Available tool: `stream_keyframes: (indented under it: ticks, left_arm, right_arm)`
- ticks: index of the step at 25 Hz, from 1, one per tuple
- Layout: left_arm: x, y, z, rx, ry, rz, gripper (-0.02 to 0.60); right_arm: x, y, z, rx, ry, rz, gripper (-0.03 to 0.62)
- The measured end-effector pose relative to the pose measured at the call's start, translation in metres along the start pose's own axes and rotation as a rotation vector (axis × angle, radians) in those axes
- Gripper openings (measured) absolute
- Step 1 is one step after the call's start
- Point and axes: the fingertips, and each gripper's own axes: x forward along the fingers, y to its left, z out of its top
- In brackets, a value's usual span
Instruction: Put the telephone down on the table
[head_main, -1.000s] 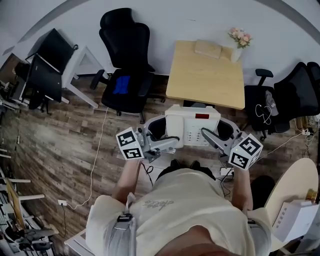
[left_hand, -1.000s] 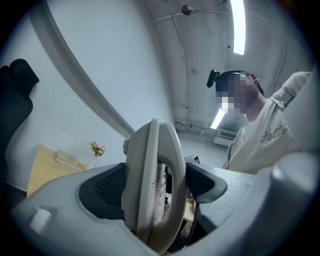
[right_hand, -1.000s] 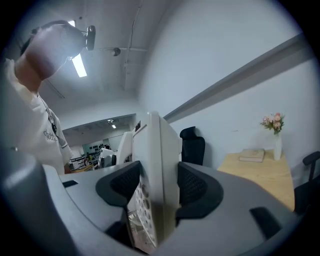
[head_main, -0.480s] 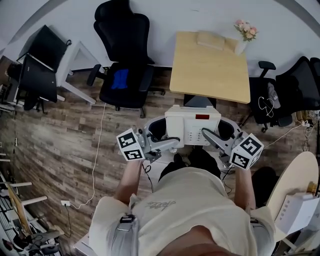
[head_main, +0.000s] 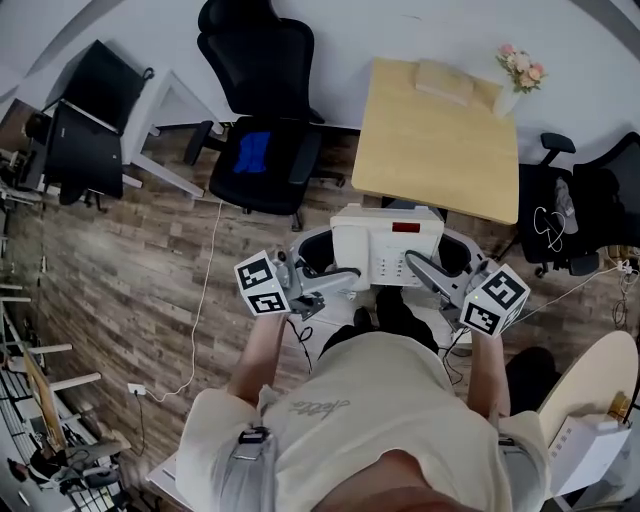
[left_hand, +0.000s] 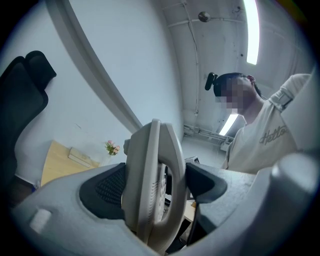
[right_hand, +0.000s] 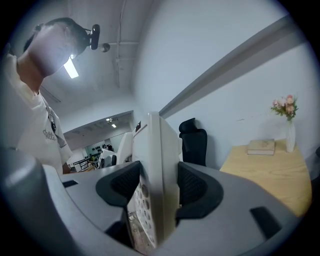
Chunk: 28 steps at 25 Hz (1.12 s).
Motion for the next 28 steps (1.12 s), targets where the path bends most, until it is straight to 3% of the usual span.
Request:
stream_keyframes:
  ticks: [10,16,28]
  left_arm:
    - [0.085,0.069,0.035,0.031,0.028,0.02,0.374]
    - [0.121,0.091,0.046,0.064,0.023,0.013,0.374]
    - [0.167,0.15,0.058,0.015,0.034,0.038,0.374]
  right_arm:
    - [0.0,-0.104,0.053,-0.021,-0.059,0.013,0.225]
    - [-0.006,-0.142,0.074,-0.06,-0.079,0.019,0.225]
    - [0.006,-0.215,0.092,-0.011,-0.065,0.026,0.225]
